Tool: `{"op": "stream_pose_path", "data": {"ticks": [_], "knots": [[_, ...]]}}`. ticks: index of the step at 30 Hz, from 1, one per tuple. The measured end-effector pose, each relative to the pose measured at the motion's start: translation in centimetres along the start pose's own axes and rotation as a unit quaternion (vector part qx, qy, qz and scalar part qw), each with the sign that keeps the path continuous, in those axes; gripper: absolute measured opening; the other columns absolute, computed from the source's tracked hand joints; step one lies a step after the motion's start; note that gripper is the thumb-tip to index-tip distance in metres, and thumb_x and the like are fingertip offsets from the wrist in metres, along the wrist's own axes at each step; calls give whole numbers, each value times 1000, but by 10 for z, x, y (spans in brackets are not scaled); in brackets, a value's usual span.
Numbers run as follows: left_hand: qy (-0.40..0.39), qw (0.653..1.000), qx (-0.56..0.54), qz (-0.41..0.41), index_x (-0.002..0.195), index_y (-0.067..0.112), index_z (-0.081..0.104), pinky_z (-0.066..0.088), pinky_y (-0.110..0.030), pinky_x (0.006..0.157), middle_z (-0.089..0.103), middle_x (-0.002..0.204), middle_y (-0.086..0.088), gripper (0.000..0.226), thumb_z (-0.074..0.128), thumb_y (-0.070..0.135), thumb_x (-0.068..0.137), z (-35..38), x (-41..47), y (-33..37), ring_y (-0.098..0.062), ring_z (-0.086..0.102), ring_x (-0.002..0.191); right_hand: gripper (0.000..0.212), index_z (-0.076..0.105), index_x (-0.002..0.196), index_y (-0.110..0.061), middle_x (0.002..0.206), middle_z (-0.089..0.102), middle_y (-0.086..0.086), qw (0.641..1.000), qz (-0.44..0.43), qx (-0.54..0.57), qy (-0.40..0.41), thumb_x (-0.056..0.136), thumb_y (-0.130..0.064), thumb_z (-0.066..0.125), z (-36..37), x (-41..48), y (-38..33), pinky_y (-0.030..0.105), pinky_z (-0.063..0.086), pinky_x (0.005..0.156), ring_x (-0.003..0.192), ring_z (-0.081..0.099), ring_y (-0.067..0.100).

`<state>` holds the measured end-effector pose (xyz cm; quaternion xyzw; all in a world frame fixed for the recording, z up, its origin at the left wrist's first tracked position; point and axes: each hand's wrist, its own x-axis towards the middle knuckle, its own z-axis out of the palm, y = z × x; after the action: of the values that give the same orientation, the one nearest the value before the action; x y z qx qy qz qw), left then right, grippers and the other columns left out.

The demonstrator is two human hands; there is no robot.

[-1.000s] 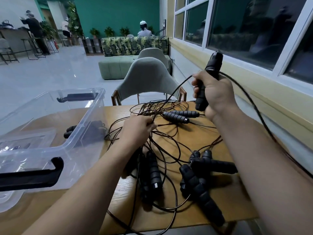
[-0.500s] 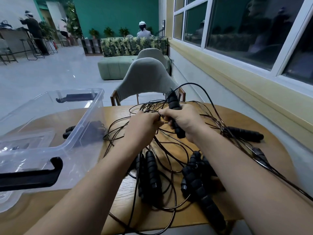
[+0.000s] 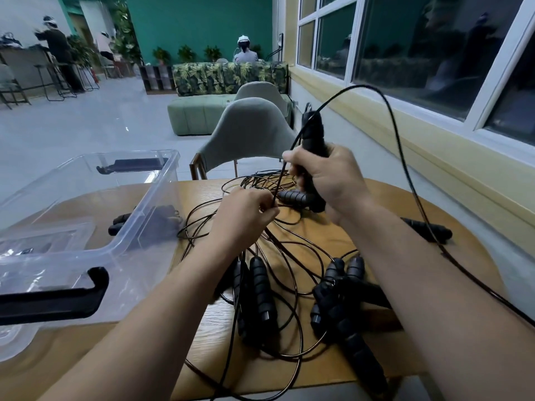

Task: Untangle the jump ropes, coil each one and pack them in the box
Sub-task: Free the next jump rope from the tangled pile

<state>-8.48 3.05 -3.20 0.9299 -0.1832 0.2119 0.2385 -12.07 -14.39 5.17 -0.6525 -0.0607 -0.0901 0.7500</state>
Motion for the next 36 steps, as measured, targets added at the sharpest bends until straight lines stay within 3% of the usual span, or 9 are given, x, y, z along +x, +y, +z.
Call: {"op": "stream_pose_path", "data": {"ticks": [2,7,13,18,21,24,27,31,36], "knots": [[-2,1000,-10,-4,87,34,72,55,-41,79,71,78,18,4,73,37,85,-2,0,1,-18,64,86,12,66,89,-9,68,63,5,999,-14,26,12,91,-8,78,-4,-1,-14,28,40,50,54,49,15],[15,1000,-16,-1,85,29,73,46,-36,79,67,86,15,8,76,36,88,-5,-2,5,-17,56,93,16,63,85,-11,69,61,4,995,-20,97,30,92,-7,76,-13,0,-33,27,40,54,55,50,15],[-21,997,-57,-55,95,27,68,52,-29,68,74,80,12,11,66,37,100,-8,-5,14,-8,68,77,15,66,85,-12,69,63,4,990,-7,120,75,93,-13,79,-18,9,-24,24,45,53,55,53,13],[20,989,-135,-60,88,25,68,50,-27,65,73,70,13,13,68,29,100,-15,-2,22,2,64,66,24,66,94,-12,68,67,-1,994,70,50,72,88,-21,87,-21,13,13,24,45,48,53,55,10],[41,972,-215,-84,88,23,71,54,-34,69,76,74,10,14,69,31,100,-19,1,24,-5,68,69,25,65,94,-10,69,62,2,993,114,5,15,87,-16,87,-18,8,35,21,43,44,51,52,10],[60,950,-284,-118,90,22,74,62,-45,78,77,77,5,16,71,36,98,-23,2,21,-14,72,72,25,69,94,-9,72,60,4,988,135,-49,-63,85,-20,89,-18,5,49,25,42,50,54,51,12],[78,930,-335,-131,92,18,75,63,-46,77,78,80,-1,19,73,35,98,-26,3,19,-18,74,75,23,70,95,-6,70,61,5,985,128,-74,-93,87,-18,88,-18,5,51,26,44,50,54,52,14],[99,906,-386,-143,90,14,74,60,-34,73,79,83,-4,16,75,28,98,-28,4,19,-14,73,75,23,74,104,4,72,66,8,979,108,-125,-120,89,-10,85,-15,1,51,24,48,52,56,58,13],[92,886,-430,-145,93,13,74,61,-42,82,79,89,-10,18,77,30,96,-28,5,19,-19,73,78,19,74,102,4,71,68,7,978,59,-171,-101,89,-6,84,-10,2,53,24,51,53,57,62,12]]}}
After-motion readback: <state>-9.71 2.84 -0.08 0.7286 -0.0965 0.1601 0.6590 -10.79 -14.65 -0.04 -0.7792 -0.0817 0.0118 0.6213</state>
